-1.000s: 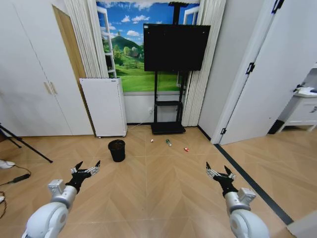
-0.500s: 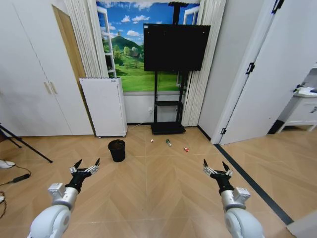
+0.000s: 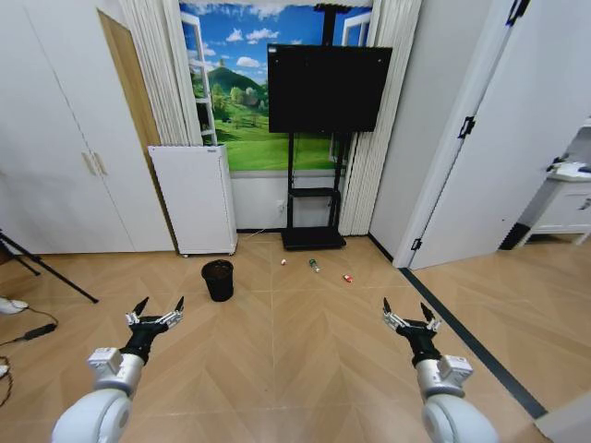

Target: Pick up the trash bin and place the garbage on the floor into it.

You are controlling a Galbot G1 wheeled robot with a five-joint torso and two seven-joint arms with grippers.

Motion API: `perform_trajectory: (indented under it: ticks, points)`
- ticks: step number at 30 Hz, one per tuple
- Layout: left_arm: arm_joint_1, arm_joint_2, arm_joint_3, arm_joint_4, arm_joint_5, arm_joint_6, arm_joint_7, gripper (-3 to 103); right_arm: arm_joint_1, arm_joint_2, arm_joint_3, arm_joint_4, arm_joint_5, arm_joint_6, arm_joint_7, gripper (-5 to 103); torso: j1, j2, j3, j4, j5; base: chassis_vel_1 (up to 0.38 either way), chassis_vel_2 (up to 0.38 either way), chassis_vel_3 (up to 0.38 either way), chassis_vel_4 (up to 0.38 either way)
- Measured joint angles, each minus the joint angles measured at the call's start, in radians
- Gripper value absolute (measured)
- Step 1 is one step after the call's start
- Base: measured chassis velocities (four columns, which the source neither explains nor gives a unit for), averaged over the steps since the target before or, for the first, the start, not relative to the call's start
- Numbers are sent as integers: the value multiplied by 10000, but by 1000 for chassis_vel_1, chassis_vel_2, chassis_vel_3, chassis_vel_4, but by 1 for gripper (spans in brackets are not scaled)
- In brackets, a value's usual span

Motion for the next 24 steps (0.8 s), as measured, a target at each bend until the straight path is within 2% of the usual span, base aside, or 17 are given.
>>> perform_trajectory:
  ticks: [10,24]
  points:
    - [62,-308,2,22,154,33,32,100,-59,33,-42,-39,-248,-465,-169,100,0,0,0,1,0,0,0,0,0]
    - [13,-527,-21,314,183,-19,161,100,-167,99,-78,-138,-265,-563,-457,100,-4,0,-1,0,0,-23,23,25,-25]
